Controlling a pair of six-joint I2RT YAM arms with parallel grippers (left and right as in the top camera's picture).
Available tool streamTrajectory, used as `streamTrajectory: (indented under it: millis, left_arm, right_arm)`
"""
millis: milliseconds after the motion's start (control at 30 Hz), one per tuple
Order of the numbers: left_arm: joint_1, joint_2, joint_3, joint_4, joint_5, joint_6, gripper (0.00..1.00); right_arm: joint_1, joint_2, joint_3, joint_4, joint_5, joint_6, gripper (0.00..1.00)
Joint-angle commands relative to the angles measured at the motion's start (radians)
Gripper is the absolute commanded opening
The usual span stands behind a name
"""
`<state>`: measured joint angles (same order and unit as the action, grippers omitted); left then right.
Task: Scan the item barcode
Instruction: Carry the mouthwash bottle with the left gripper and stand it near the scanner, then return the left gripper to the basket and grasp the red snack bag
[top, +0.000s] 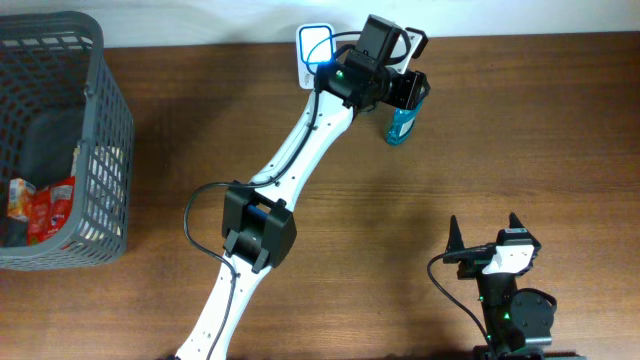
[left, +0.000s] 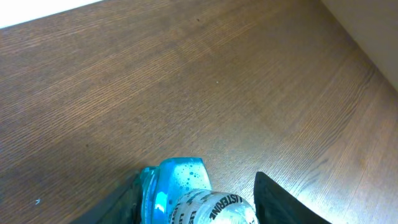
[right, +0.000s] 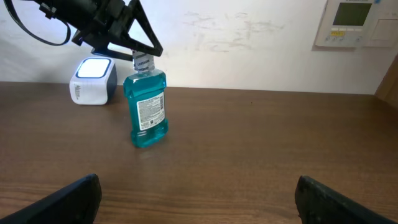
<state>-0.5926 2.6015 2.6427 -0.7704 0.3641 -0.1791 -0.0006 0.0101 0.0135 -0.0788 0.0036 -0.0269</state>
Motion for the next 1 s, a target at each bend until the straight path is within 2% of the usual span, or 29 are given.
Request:
streamTrajectory:
  millis: [0, 233, 367, 533, 600, 800, 933, 967]
  left_arm:
    - [-0.004, -0.016, 0.055, -0.002, 0.014, 0.002, 0.57]
    - [0.026, -0.019, 0.28, -0.046, 0.014, 0.002, 0.74]
    - [0.151, -0.037, 0.502, -0.282, 0.018, 0.001, 0.99]
    - [0.426, -0.277, 0.496, -0.606, 0.013, 0.002, 0.99]
    - [0.54, -0.339, 0.496, -0.647, 0.013, 0.002, 0.99]
    - [0.999, -0.414, 0.492, -0.905, -0.06, 0.002, 0.99]
    - [1.202, -0.411, 0.464, -0.903, -0.253, 0.006, 0.99]
    - [1.232, -0.408, 0.458, -0.898, -0.256, 0.045, 0.99]
  right_arm:
    - [-0.006, -0.007, -0.008, -0.003, 0.012, 0.01, 0.98]
    - [-0.006, -0.007, -0.008, -0.003, 0.012, 0.01, 0.98]
    - [-0.006, -0.007, -0.008, -0.003, 0.012, 0.01, 0.98]
    - [-0.006, -0.007, -0.008, -0.003, 0.012, 0.01, 0.98]
    - [-0.006, -0.007, -0.008, -0.003, 0.012, 0.01, 0.98]
    - [-0.006, -0.007, -0.008, -0.003, 0.012, 0.01, 0.98]
    - [-0.006, -0.007, -0.008, -0.003, 0.012, 0.01, 0.98]
    - [-0.006, -0.007, -0.008, -0.003, 0.012, 0.01, 0.98]
